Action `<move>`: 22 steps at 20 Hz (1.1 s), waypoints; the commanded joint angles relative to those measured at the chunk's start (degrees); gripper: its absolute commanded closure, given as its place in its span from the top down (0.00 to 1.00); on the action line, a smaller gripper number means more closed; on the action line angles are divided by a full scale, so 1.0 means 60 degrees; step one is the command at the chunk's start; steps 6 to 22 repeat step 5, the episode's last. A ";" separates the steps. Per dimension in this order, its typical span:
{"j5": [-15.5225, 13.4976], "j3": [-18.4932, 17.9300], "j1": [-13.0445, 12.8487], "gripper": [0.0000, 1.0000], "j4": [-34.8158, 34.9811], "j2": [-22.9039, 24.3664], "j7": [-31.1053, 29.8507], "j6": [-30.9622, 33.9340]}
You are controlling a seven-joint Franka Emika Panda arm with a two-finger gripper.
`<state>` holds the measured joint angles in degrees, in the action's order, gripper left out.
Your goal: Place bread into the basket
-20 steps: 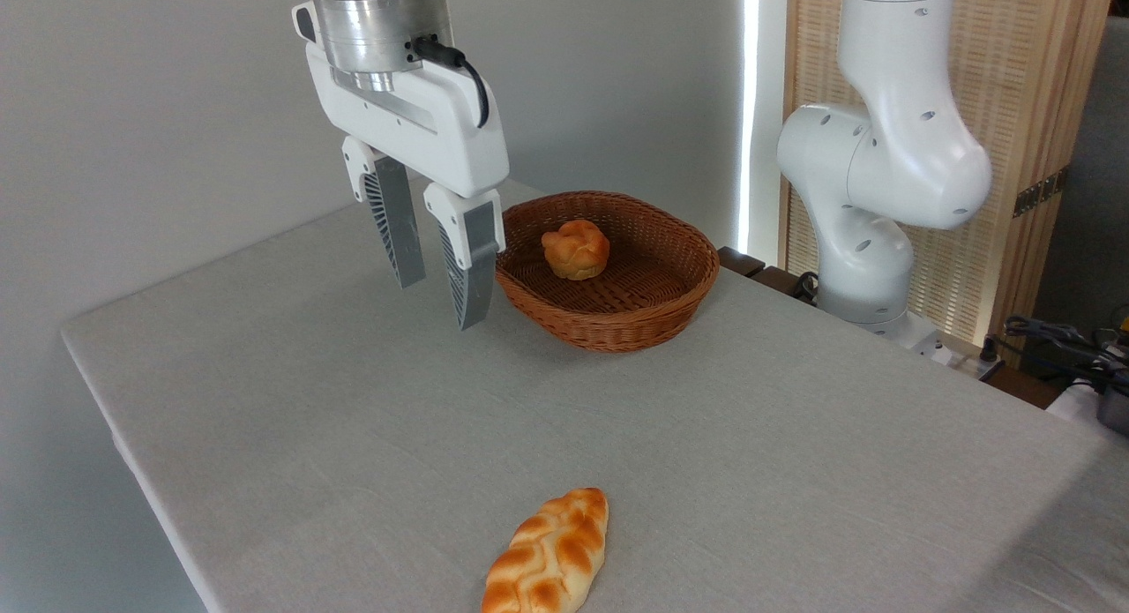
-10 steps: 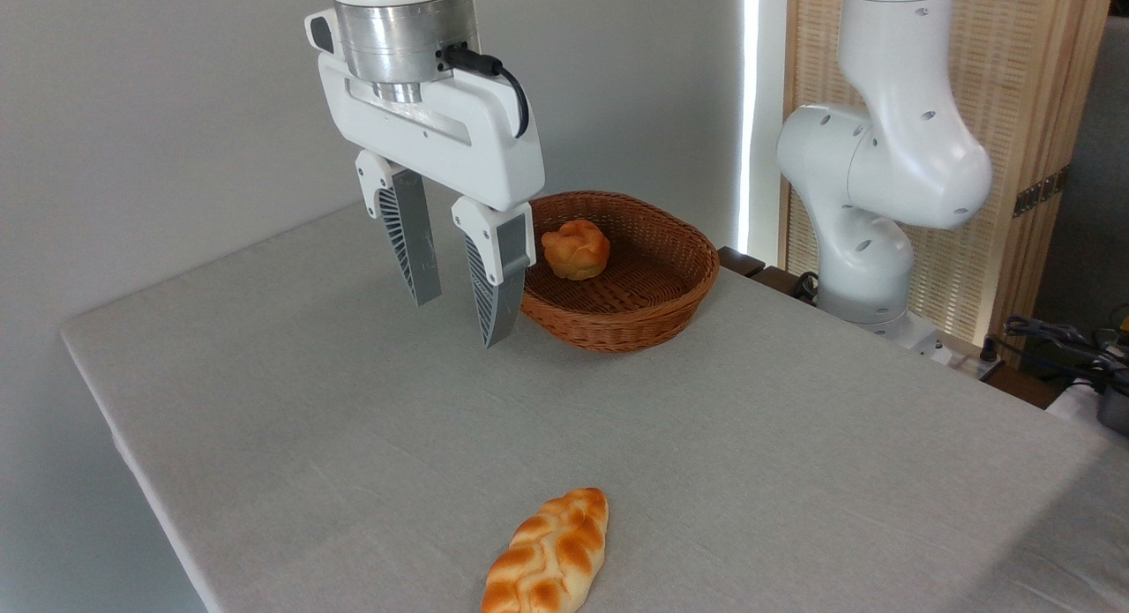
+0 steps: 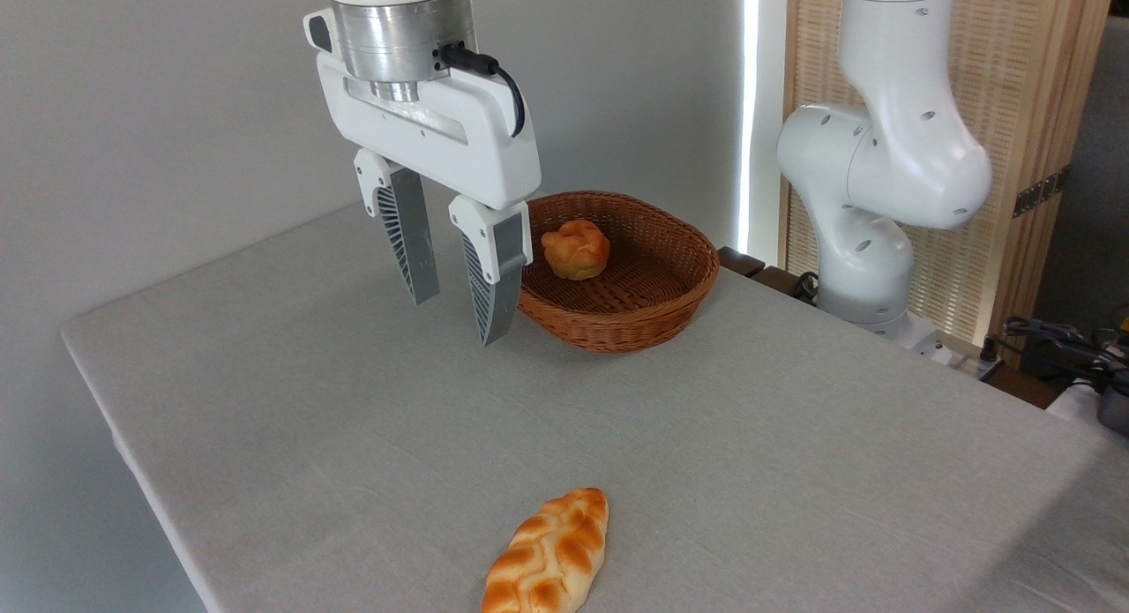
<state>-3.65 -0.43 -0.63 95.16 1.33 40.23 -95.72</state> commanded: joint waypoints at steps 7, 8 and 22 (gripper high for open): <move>0.0080 0.0087 -0.0071 1.00 -0.0289 -0.0133 0.0019 0.0381; 0.0080 0.0087 -0.0071 1.00 -0.0289 -0.0133 0.0019 0.0381; 0.0080 0.0087 -0.0071 1.00 -0.0289 -0.0133 0.0019 0.0381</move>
